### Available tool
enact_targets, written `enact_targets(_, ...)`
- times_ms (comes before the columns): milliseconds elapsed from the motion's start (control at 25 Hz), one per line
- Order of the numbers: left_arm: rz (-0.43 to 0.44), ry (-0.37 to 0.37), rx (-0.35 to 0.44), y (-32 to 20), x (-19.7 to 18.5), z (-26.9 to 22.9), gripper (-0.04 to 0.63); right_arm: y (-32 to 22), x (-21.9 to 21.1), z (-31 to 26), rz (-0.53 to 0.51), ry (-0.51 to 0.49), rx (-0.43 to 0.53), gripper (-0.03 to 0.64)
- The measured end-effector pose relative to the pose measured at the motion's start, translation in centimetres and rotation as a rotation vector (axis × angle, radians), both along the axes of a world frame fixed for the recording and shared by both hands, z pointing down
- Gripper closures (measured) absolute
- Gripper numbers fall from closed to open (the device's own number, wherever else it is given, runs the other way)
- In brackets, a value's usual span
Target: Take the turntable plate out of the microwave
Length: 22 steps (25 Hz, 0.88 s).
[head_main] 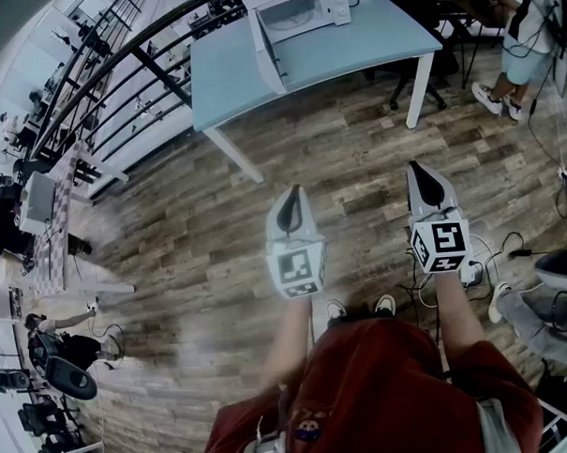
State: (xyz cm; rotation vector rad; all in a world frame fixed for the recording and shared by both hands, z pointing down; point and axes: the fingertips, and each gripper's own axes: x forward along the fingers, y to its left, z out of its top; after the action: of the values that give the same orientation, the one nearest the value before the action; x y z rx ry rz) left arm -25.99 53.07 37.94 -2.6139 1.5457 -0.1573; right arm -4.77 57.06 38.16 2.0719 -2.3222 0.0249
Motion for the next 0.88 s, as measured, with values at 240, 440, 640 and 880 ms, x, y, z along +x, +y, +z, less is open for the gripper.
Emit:
enact_targets(240, 0.007, -0.021, 0.009, 0.7, 3.1, 0.1, 0.595, 0.6, 2.8, 0.7, 0.002, -0.008, -0.005, 0.617)
enact_targets(440, 0.021, -0.026, -0.002, 1.3, 6.5, 0.6, 0.595, 1.4, 5.7, 0.9, 0.009, -0.010, -0.002, 0.617)
enact_targets(640, 0.049, -0.037, -0.005, 2.5, 10.3, 1.2, 0.595, 2.9, 9.0, 1.9, 0.014, -0.031, -0.005, 0.618)
enact_targets(880, 0.070, -0.044, -0.029, 2.9, 13.8, 2.6, 0.594, 3.8, 12.6, 3.3, 0.038, -0.038, -0.025, 0.618)
